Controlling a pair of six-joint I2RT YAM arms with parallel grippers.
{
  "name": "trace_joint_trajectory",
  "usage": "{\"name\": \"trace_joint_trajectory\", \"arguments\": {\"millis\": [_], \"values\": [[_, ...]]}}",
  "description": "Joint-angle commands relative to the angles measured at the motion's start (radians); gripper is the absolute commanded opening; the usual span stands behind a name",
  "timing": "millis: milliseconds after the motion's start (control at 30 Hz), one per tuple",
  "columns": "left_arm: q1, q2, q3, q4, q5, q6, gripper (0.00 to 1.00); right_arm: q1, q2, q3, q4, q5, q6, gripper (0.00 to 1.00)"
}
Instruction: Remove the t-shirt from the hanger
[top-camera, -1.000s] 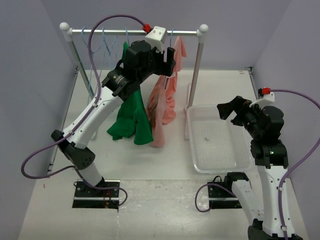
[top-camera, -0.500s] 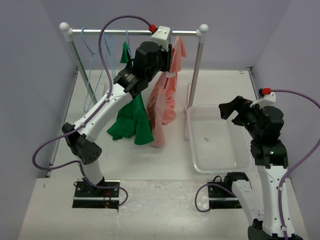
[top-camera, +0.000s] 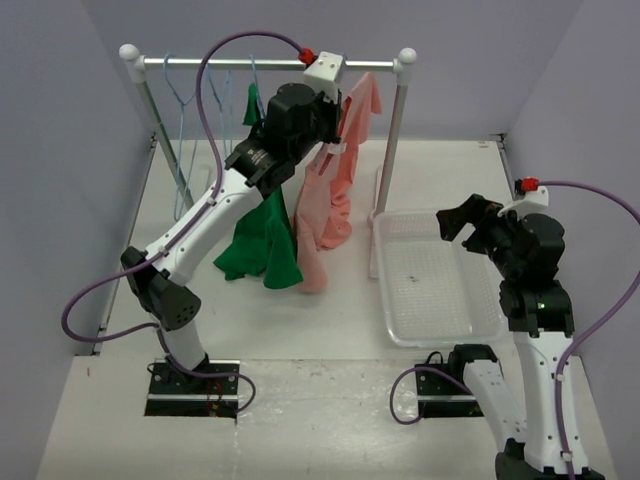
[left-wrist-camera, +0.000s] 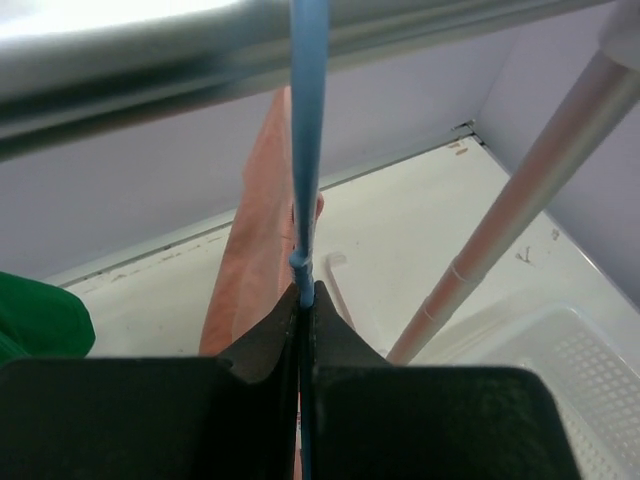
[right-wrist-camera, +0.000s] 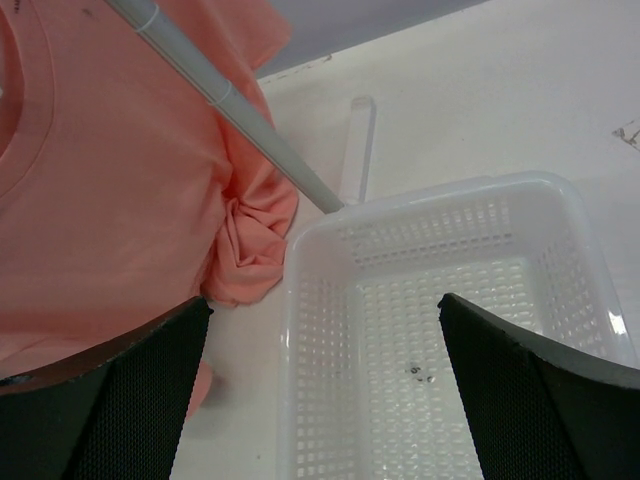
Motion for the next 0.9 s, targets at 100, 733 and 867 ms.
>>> {"name": "trace_joint_trajectory", "arguments": {"millis": [100,733,867], "values": [[-0.013,-0.233,-0.077,0.133,0.137,0.042,0.00,0.002,-0.021,-0.011,0.041,-0.064,-0.044,0.99],[-0.040,-0.784,-0.666,-0.011,0.258,-0.159,0.00,0.117,0.019,-0.015,0.047,-0.308,-0.231,0.99],[-0.040,-0.873,-0.738,-0.139,0.299,-0.192,0.00,0.255,0.077,0.011,0.050,-0.297,-0.316,0.99]]}}
